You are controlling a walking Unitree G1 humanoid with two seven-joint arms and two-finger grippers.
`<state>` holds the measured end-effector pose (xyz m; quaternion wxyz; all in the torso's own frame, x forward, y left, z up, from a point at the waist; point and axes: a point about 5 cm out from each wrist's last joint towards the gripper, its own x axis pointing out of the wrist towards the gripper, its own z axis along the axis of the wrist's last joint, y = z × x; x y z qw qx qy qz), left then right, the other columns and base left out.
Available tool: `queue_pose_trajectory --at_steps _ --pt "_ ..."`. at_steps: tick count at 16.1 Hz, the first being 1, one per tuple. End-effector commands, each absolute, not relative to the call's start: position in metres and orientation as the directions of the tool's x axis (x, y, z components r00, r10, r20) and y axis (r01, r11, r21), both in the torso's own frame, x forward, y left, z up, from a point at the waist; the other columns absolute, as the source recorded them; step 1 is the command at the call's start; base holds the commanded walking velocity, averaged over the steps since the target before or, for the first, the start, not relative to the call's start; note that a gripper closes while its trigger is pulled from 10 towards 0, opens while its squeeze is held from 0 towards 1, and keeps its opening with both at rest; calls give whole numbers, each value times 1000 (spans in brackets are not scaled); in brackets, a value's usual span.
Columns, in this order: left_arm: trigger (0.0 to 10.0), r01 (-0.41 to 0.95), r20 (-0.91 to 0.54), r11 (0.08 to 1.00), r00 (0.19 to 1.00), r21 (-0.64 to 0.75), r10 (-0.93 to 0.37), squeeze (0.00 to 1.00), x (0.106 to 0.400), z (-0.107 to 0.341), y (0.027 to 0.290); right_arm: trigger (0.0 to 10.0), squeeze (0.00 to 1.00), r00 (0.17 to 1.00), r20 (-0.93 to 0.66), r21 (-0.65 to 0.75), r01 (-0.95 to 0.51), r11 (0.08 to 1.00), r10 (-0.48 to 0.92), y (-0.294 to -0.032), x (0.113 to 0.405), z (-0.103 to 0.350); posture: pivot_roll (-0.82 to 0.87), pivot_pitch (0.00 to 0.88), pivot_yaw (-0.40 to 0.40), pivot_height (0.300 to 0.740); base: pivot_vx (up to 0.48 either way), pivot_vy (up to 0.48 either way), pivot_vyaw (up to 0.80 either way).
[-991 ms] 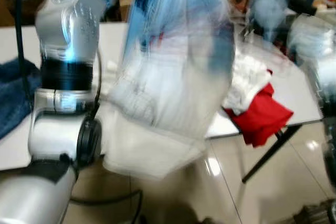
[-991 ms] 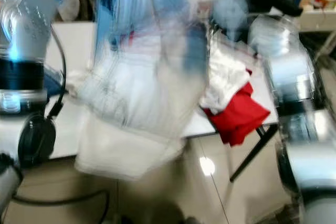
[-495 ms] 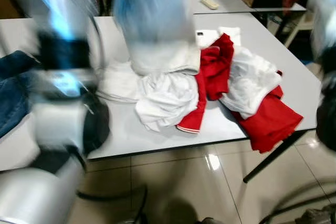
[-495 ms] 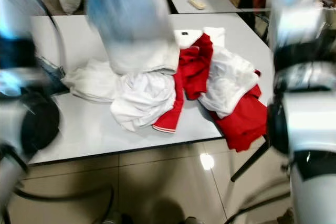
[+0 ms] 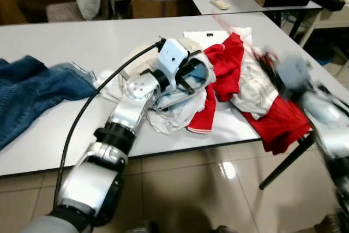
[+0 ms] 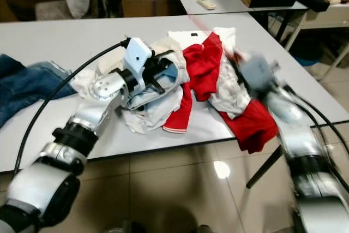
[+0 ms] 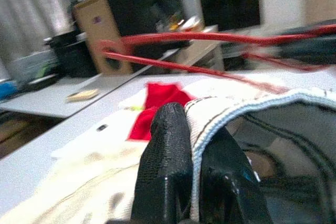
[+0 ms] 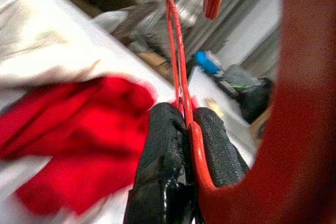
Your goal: Hang hanger
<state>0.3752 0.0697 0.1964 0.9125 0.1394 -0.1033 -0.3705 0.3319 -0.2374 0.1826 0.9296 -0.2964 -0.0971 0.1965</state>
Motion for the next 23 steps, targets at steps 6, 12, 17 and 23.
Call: queue_pose_trajectory --at_steps 6,12,17,23 --pt "10000 897 -431 252 401 363 -808 1000 342 113 52 10000 0 937 187 -428 -193 883 295 -239 308 215 -190 0 82 740 0 0 0" --pt "10000 942 -462 99 247 321 -852 1000 316 134 103 10000 0 964 111 -251 -208 945 241 -218 285 196 -155 0 47 740 0 0 0" --pt "10000 972 -445 102 189 213 -875 1000 280 153 131 10000 0 967 150 -174 -180 968 207 -213 278 204 -156 0 58 740 0 0 0" --pt "10000 796 -217 499 584 343 -782 1000 307 182 140 10000 0 962 177 -176 -176 969 207 -200 269 207 -165 0 71 740 0 0 0"
